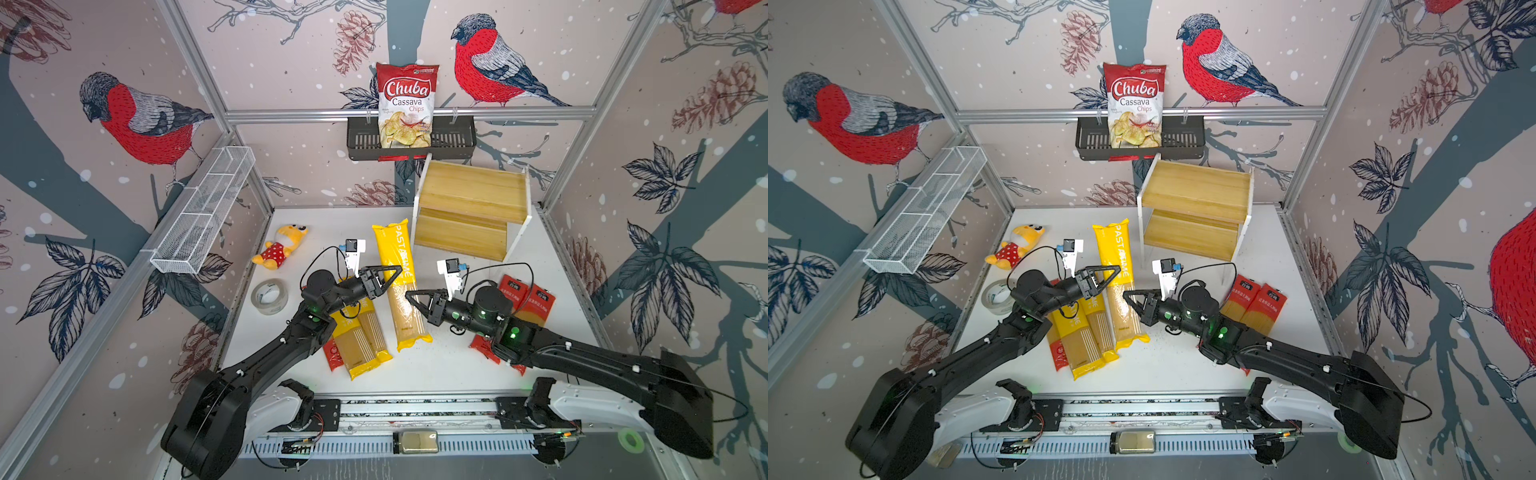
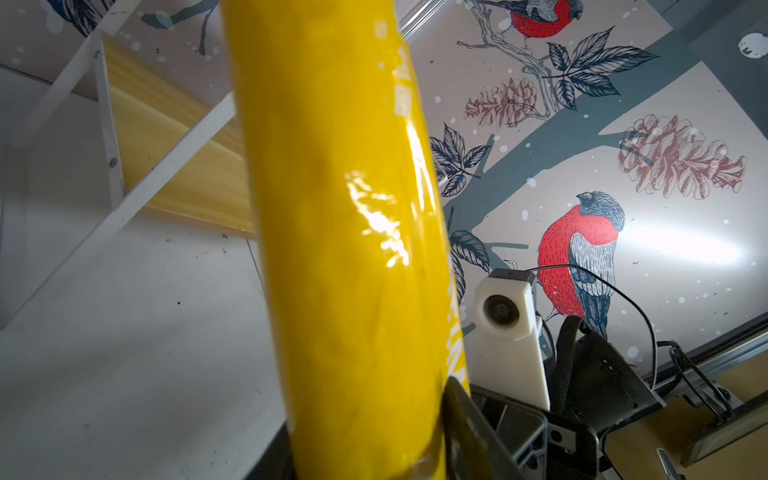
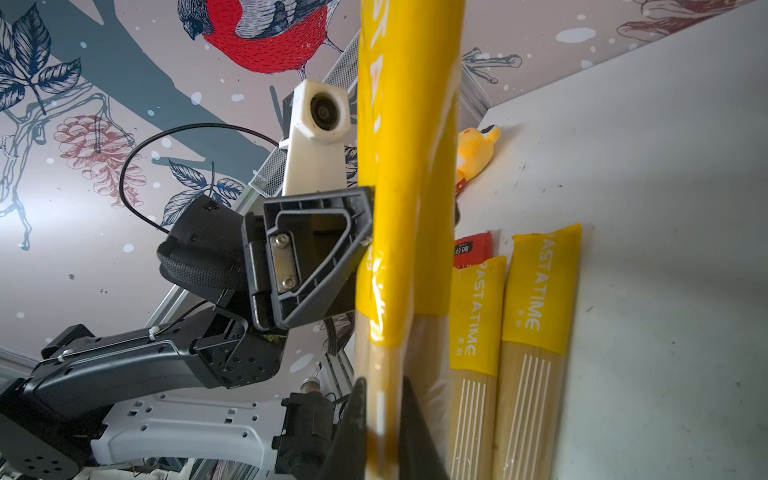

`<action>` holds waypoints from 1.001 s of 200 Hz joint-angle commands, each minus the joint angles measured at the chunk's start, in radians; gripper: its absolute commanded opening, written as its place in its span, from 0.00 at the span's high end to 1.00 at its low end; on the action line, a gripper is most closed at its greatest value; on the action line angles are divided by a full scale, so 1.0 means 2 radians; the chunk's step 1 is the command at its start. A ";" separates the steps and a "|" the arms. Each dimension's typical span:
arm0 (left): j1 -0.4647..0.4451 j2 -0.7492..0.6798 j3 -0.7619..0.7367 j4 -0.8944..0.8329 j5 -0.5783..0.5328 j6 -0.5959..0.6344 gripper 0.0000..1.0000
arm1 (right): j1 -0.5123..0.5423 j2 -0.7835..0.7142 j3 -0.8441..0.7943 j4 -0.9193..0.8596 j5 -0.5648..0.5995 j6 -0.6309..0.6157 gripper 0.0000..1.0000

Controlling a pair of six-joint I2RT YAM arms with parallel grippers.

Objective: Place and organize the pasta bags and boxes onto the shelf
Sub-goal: 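Lift the yellow bag upright with both grippers toward the wooden shelf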

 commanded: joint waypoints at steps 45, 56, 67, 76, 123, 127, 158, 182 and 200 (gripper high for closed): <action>-0.005 0.021 0.029 0.089 0.025 -0.006 0.84 | -0.026 -0.007 -0.016 0.075 -0.031 0.001 0.82; -0.005 0.021 0.034 0.093 0.024 -0.006 0.87 | -0.027 -0.005 -0.017 0.072 -0.033 -0.002 0.79; -0.006 0.022 0.042 0.093 0.024 -0.007 0.90 | -0.028 -0.001 -0.018 0.070 -0.034 -0.005 0.75; -0.006 0.023 0.049 0.092 0.024 -0.007 0.91 | -0.028 0.001 -0.019 0.068 -0.034 -0.006 0.72; -0.005 0.035 0.110 0.047 0.027 0.016 0.92 | -0.030 -0.009 -0.052 0.081 -0.047 -0.012 0.51; -0.005 0.037 0.114 0.047 0.029 0.016 0.92 | -0.030 -0.011 -0.054 0.083 -0.051 -0.013 0.50; -0.005 0.064 0.144 0.073 0.044 -0.009 0.93 | -0.033 -0.027 -0.074 0.089 -0.064 -0.024 0.46; -0.005 0.088 0.158 0.112 0.058 -0.041 0.93 | -0.048 -0.043 -0.094 0.115 -0.069 -0.011 0.50; -0.009 0.099 0.165 0.121 0.057 -0.050 0.92 | -0.059 -0.050 -0.095 0.123 -0.074 -0.007 0.54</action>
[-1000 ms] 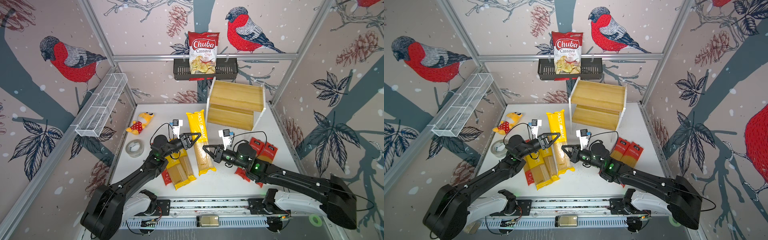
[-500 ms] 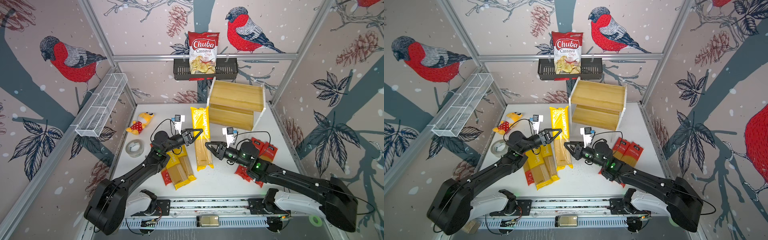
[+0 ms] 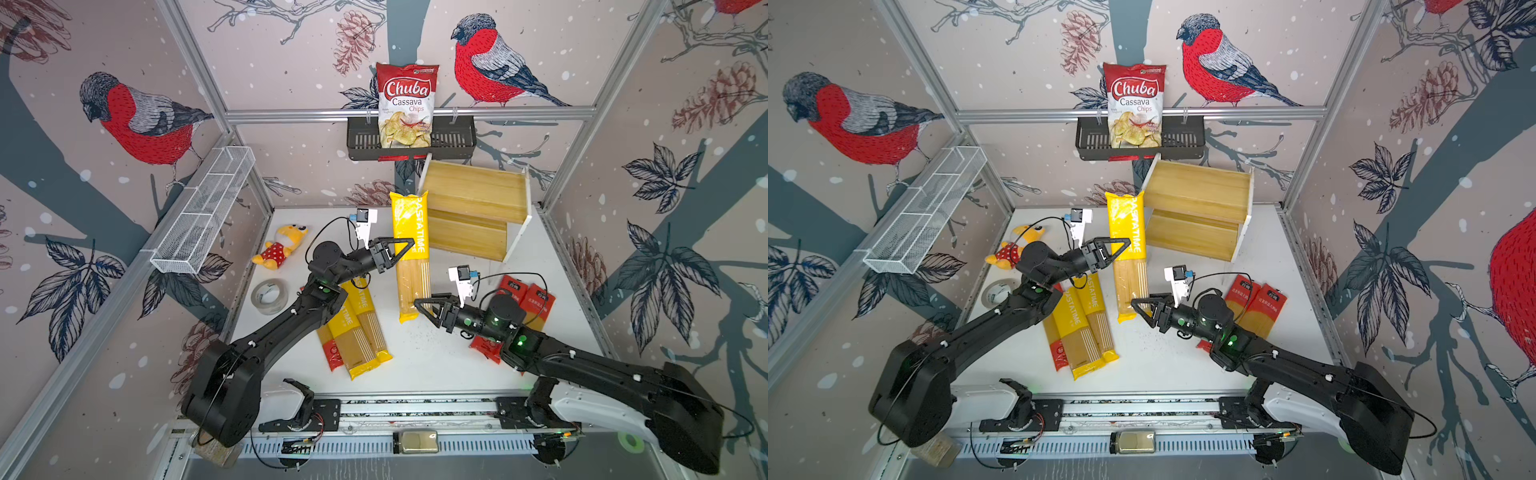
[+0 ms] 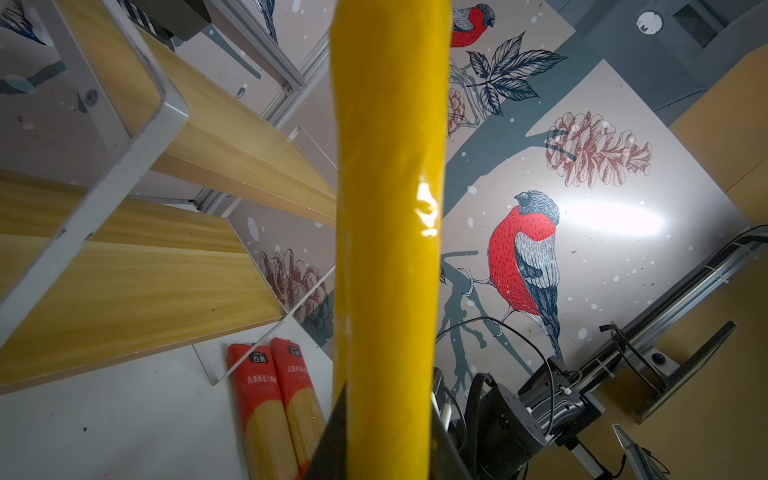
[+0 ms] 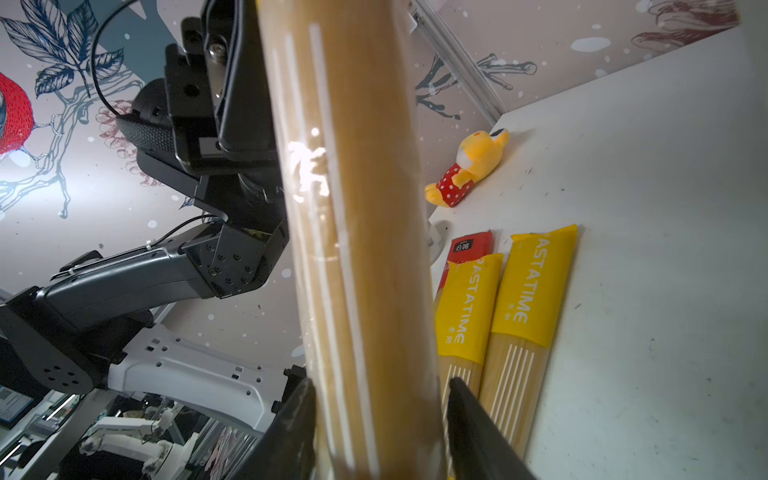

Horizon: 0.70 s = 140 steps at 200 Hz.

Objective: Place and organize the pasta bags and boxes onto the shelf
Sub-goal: 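Lift the yellow bag upright with both grippers toward the wooden shelf, then carry the bag onto the upper shelf with the right gripper while the left gripper releases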

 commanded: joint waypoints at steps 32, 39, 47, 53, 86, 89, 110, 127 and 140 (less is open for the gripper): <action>-0.007 0.023 0.029 0.098 0.003 -0.035 0.90 | -0.013 -0.008 0.003 0.039 -0.014 0.007 0.60; -0.008 0.027 0.033 0.098 0.002 -0.037 0.90 | -0.013 -0.007 0.003 0.041 -0.014 0.007 0.61; -0.008 0.031 0.036 0.099 0.004 -0.038 0.90 | -0.013 -0.007 0.002 0.044 -0.010 0.008 0.64; -0.008 0.033 0.037 0.098 0.003 -0.040 0.90 | -0.013 -0.007 0.001 0.046 -0.006 0.010 0.66; -0.010 0.040 0.048 0.090 0.000 -0.039 0.86 | -0.015 -0.006 0.001 0.063 0.005 0.021 0.82; -0.010 0.040 0.050 0.088 0.000 -0.038 0.85 | -0.015 -0.006 0.002 0.064 0.007 0.022 0.83; -0.012 0.048 0.067 0.074 0.001 -0.035 0.76 | -0.017 -0.011 0.004 0.068 0.019 0.027 0.87; -0.012 0.056 0.081 0.063 0.000 -0.032 0.69 | -0.022 -0.015 0.008 0.074 0.029 0.031 0.88; -0.012 0.063 0.088 0.056 0.001 -0.031 0.62 | -0.030 -0.015 0.013 0.078 0.033 0.036 0.89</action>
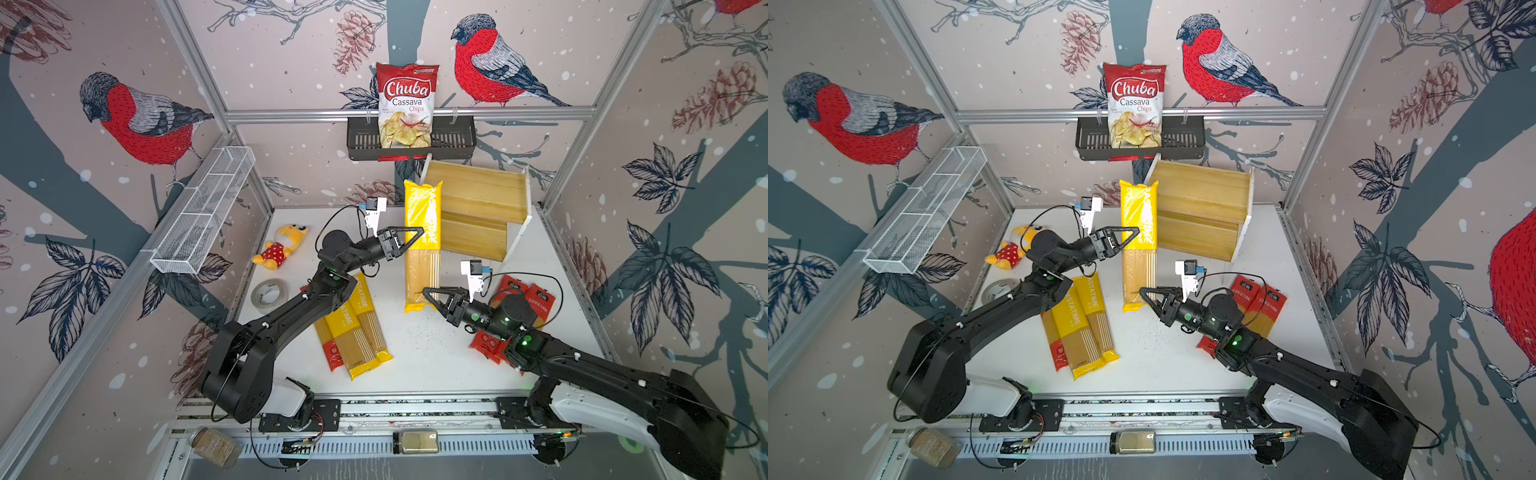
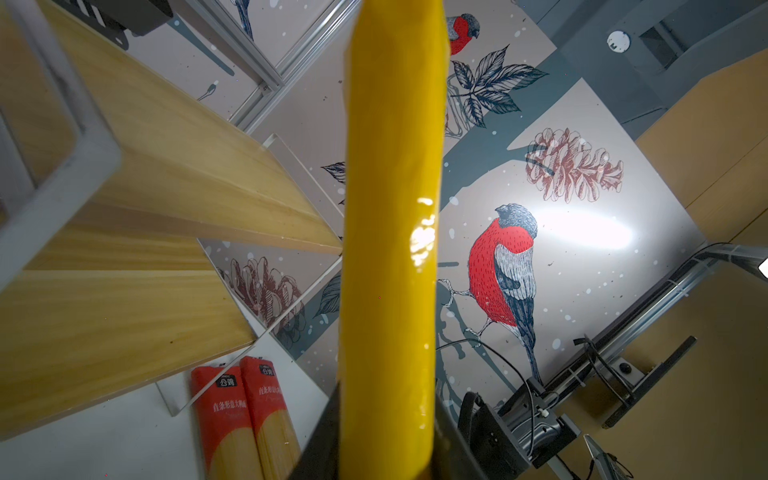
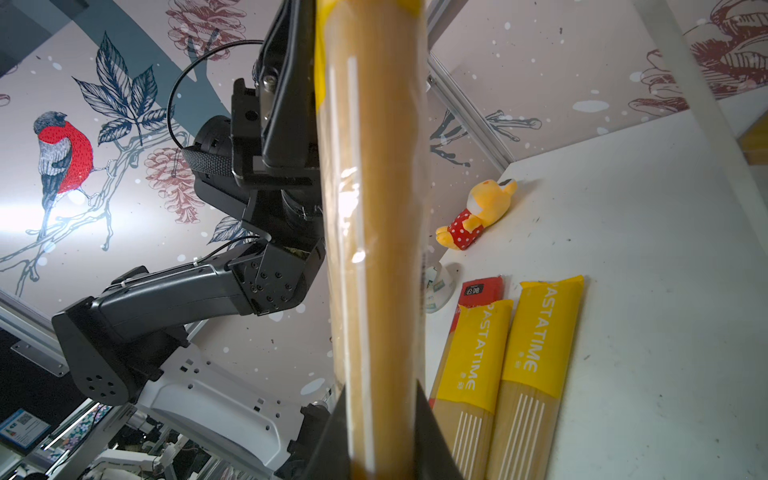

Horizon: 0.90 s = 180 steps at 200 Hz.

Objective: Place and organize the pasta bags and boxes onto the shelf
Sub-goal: 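Carry the bag onto the upper shelf with the right gripper while the left gripper releases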

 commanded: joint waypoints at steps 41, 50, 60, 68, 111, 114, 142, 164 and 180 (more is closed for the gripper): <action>0.000 0.013 0.034 0.021 -0.008 0.008 0.44 | -0.036 -0.008 0.044 0.009 0.045 0.043 0.93; 0.002 0.012 0.032 0.015 -0.012 0.011 0.41 | -0.041 -0.010 0.053 0.000 0.051 0.050 0.93; 0.002 0.010 0.026 0.013 -0.017 0.013 0.36 | -0.047 -0.009 0.065 -0.013 0.060 0.059 0.94; 0.003 0.007 0.023 0.014 -0.020 0.013 0.34 | -0.053 -0.007 0.076 -0.023 0.063 0.066 0.95; 0.007 -0.038 -0.072 0.032 -0.047 0.007 0.27 | -0.076 0.018 0.138 -0.082 0.105 0.106 0.98; 0.008 -0.042 -0.076 0.030 -0.049 0.010 0.27 | -0.077 0.021 0.146 -0.088 0.106 0.108 0.98; 0.006 -0.082 -0.123 0.013 -0.064 0.020 0.26 | -0.086 0.054 0.223 -0.162 0.109 0.120 0.97; 0.004 -0.117 -0.158 0.004 -0.078 0.023 0.27 | -0.099 0.077 0.267 -0.197 0.112 0.150 0.95; 0.000 -0.140 -0.173 -0.019 -0.089 0.038 0.28 | -0.105 0.092 0.284 -0.192 0.111 0.170 0.92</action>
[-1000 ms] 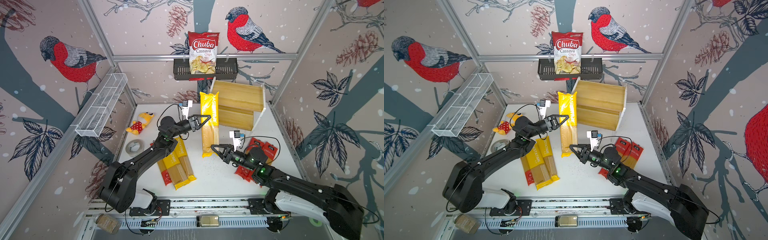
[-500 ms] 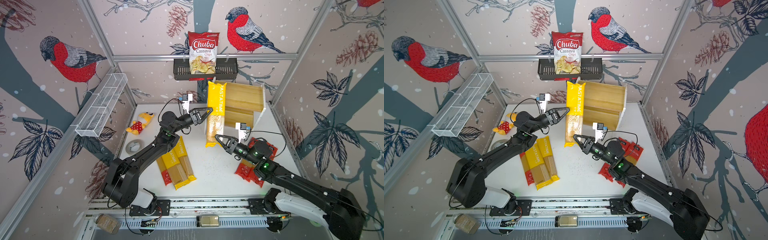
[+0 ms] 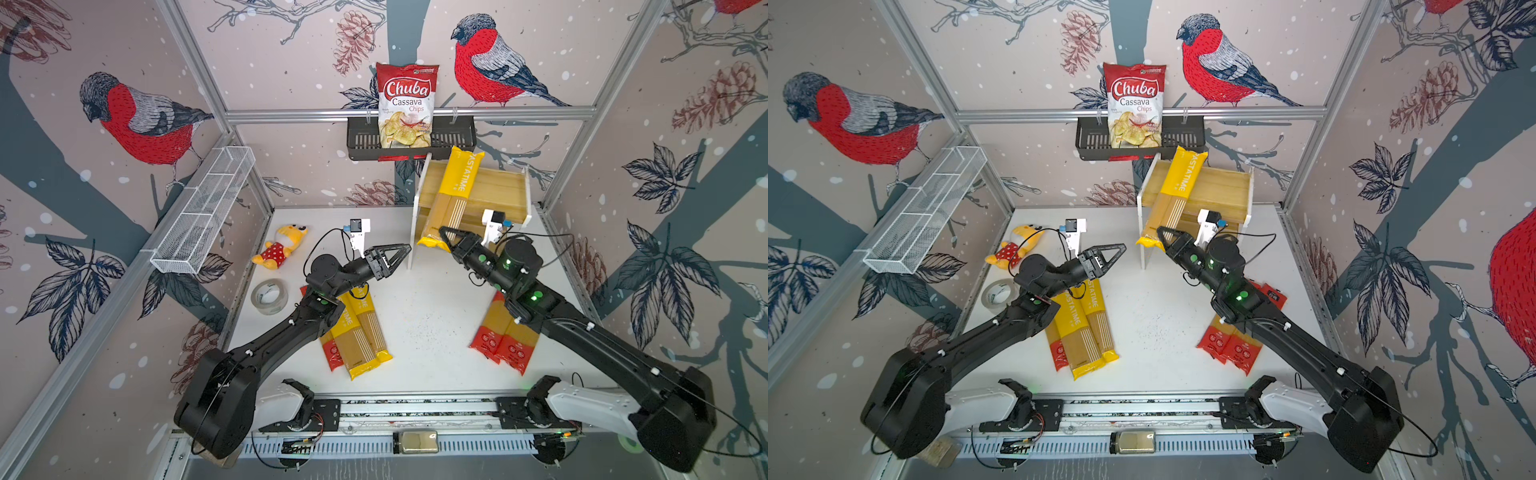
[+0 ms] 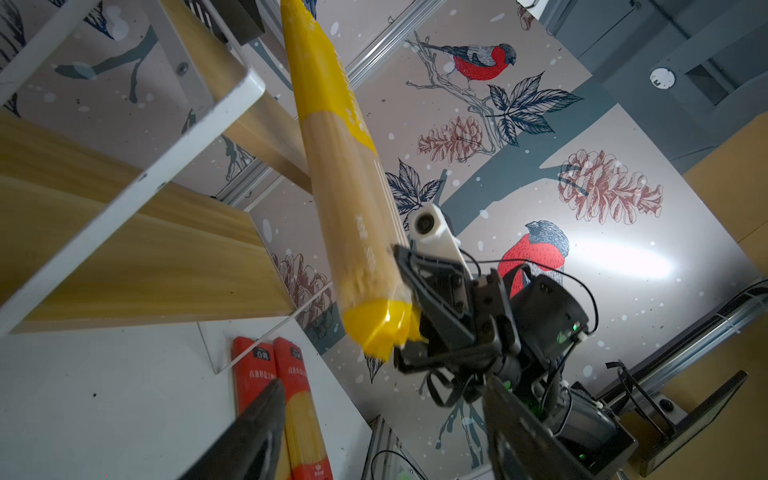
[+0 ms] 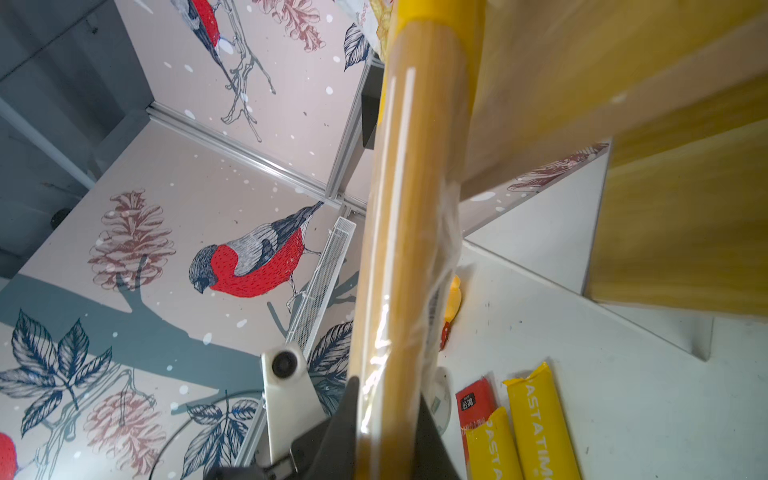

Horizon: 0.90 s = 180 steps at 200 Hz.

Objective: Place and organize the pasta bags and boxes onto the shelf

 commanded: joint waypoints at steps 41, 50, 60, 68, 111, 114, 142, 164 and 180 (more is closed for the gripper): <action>-0.012 -0.040 -0.026 -0.034 -0.032 0.044 0.28 | -0.025 0.068 0.095 0.000 -0.043 0.038 0.89; -0.014 -0.036 -0.028 -0.028 -0.032 0.043 0.28 | -0.027 0.073 0.095 -0.002 -0.044 0.045 0.89; -0.017 -0.032 -0.030 -0.021 -0.032 0.040 0.28 | -0.027 0.076 0.095 -0.002 -0.045 0.047 0.89; -0.020 -0.027 -0.031 -0.015 -0.032 0.039 0.28 | -0.028 0.078 0.095 -0.003 -0.043 0.046 0.89; -0.033 -0.010 -0.029 0.002 -0.035 0.037 0.28 | -0.043 0.080 0.088 -0.020 -0.045 0.047 0.78; -0.034 -0.009 -0.028 0.003 -0.035 0.037 0.28 | -0.044 0.080 0.087 -0.021 -0.046 0.048 0.77; -0.035 -0.002 -0.025 0.005 -0.035 0.036 0.28 | -0.048 0.075 0.078 -0.019 -0.054 0.051 0.69; -0.038 0.004 -0.019 0.006 -0.035 0.036 0.28 | -0.049 0.070 0.073 -0.020 -0.057 0.050 0.60; -0.038 0.004 -0.017 0.010 -0.035 0.034 0.28 | -0.049 0.065 0.064 -0.020 -0.063 0.049 0.53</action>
